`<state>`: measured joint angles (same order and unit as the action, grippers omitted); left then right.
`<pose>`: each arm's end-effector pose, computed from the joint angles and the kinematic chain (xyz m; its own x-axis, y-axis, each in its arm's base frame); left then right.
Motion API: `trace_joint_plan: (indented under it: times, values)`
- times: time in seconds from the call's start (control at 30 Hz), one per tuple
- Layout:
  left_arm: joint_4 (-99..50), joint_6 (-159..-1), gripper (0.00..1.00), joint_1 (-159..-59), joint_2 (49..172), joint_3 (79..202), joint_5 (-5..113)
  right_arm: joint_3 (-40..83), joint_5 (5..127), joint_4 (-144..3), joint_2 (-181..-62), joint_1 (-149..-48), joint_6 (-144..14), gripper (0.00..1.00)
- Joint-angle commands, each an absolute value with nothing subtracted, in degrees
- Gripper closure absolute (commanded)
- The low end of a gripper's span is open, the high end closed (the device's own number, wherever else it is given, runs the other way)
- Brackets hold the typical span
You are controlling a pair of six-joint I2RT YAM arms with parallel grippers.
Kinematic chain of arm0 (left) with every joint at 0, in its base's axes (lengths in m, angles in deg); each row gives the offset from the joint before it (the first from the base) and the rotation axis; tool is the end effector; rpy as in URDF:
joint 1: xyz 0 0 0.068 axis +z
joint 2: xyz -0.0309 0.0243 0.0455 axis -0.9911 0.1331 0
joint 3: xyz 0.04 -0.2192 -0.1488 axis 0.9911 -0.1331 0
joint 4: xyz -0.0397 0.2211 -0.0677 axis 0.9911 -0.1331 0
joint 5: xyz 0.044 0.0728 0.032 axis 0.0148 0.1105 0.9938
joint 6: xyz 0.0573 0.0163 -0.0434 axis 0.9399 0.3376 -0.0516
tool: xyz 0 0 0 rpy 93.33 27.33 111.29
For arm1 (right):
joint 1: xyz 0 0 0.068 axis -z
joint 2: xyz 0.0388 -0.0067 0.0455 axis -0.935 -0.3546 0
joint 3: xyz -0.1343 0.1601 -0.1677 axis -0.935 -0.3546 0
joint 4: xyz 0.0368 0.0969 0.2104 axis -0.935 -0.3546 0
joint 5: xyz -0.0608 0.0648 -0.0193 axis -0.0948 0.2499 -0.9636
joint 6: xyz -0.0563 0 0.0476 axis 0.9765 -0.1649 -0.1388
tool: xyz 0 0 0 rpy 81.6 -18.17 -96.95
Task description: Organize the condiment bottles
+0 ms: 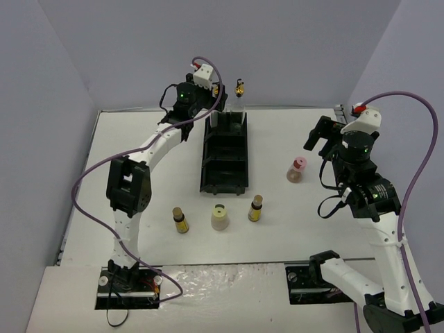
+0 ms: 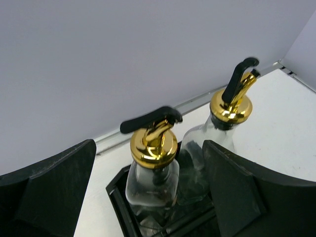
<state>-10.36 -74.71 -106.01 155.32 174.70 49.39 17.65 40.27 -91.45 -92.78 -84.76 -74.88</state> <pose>0.4600 -0.2169 0.3504 -0.0251 -0.1075 -0.9939 0.5986 0.7947 -0.1011 0.1766 0.0288 0.4429 -0.0191 0.2755 -0.9611 0.0585 0.9600 0.2740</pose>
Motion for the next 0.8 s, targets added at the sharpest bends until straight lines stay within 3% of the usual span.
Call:
trace_joint_plan:
  times: [0.0, 0.4, 0.77]
  values:
    - [-7.02, -74.53, 0.14, -106.43, 147.48, 172.62, 50.83, 18.08, 41.07, -89.79, -91.72, -85.16, -75.87, 0.00]
    - [-9.36, -74.78, 0.14, -110.10, 134.48, 158.51, 54.73, 16.56, 42.71, -92.26, -89.77, -85.14, -77.75, 0.00]
    - [-21.29, -73.05, 0.14, -121.97, 116.11, 145.56, 72.66, 11.74, 47.96, -93.79, -89.53, -85.28, -80.85, 0.00]
